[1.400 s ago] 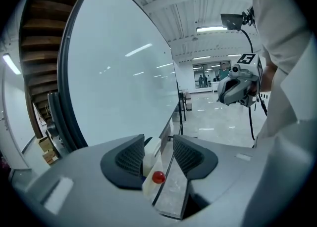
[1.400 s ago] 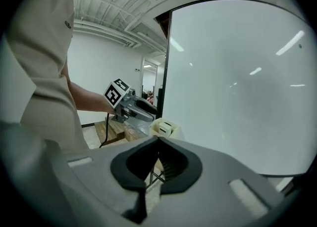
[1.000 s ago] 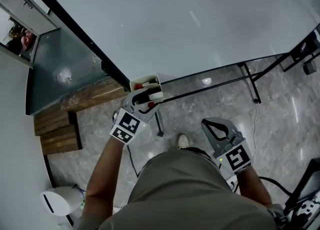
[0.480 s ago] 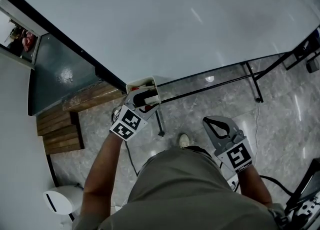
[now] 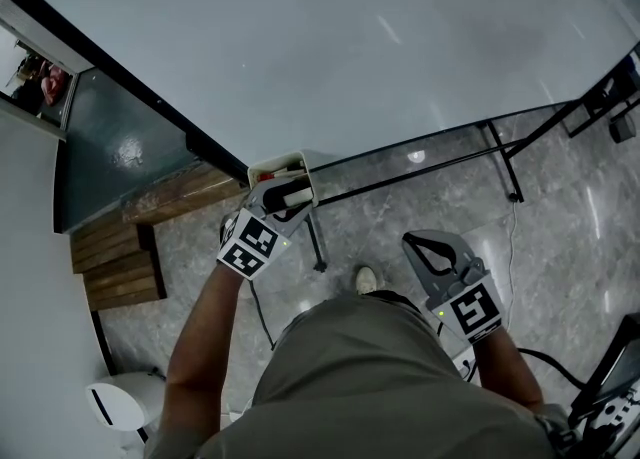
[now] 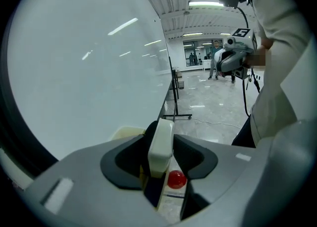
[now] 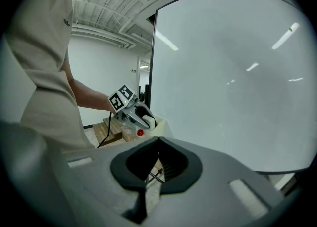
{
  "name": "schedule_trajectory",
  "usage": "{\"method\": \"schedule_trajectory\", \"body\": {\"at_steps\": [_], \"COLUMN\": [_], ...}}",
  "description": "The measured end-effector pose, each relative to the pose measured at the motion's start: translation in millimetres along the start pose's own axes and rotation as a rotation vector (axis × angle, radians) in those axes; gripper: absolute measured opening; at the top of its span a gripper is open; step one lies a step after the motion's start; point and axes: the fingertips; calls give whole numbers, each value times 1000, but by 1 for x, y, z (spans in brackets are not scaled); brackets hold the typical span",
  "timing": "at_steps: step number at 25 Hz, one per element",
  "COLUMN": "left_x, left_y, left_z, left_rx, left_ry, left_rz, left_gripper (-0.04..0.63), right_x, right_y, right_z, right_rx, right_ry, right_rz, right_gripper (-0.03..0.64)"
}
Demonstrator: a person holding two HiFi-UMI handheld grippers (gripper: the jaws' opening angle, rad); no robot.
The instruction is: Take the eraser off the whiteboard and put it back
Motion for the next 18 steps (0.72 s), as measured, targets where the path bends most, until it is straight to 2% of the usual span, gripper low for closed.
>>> {"method": "schedule_trajectory", "body": {"at_steps": [4, 18], "left_x": [-2, -28], "left_y": [-5, -45], "left_z": [0, -4], "left_rx": [-15, -74], "left_ry": [-16, -15], "left_rz": [18, 151], "left_gripper": [184, 179], "right_x": [-2, -12], "right_y": [-3, -7], "right_z": [-4, -35], "right_rx": [12, 24], "right_ry": [22, -2], "right_rz": [-7, -12], "right_gripper": [3, 3]}}
Point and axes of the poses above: the fingertips, and each gripper's own axes: y forward along the fingers, z to its right, x out of its underside, and after that the axes turned 1 degree about -z, right-handed
